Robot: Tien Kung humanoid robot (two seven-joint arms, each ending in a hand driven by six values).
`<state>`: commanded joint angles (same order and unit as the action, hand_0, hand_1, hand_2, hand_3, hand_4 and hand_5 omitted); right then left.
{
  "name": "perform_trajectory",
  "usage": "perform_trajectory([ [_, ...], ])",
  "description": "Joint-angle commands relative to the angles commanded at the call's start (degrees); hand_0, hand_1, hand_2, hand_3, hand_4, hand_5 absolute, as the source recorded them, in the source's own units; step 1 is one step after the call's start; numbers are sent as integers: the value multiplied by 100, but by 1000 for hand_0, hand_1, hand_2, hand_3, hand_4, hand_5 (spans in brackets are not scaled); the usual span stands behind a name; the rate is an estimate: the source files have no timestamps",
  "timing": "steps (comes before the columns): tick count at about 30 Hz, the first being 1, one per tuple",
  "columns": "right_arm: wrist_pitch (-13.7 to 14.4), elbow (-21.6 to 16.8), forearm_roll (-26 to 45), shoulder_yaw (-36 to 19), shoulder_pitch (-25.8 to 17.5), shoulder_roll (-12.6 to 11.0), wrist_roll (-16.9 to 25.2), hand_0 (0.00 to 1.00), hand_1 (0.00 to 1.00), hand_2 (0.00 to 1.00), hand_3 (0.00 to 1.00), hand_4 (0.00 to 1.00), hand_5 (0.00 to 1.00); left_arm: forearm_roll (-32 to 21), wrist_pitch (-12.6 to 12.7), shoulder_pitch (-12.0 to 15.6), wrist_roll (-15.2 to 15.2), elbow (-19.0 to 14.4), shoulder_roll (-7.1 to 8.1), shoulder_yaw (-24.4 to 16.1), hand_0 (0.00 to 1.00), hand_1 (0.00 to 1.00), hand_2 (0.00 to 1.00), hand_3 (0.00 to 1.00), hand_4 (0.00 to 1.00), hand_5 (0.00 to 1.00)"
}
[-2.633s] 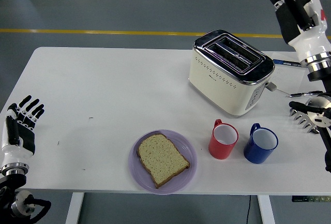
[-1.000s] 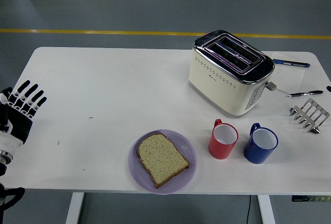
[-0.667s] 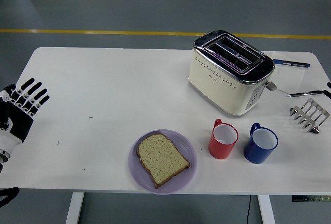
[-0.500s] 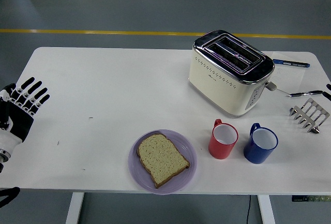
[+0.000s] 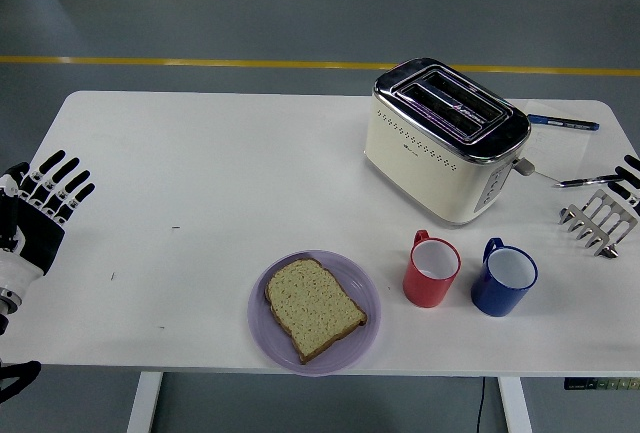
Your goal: Push plate across desktop,pick up the break from the machine,place the break in the plate
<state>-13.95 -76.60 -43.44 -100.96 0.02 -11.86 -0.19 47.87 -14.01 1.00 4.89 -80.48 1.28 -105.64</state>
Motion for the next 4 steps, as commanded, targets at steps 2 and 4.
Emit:
perform_trajectory([
  [2, -53, -7, -7, -20, -5, 12, 11, 763, 732, 726, 722, 551, 672, -1, -9, -11, -2, -8, 5, 2, 815, 796, 805, 769, 502, 998],
  [4, -86, -4, -18, -32, 3, 17, 20, 763, 732, 726, 722, 551, 672, 0, -12, -16, -2, -10, 14, 11, 815, 796, 805, 769, 502, 998],
])
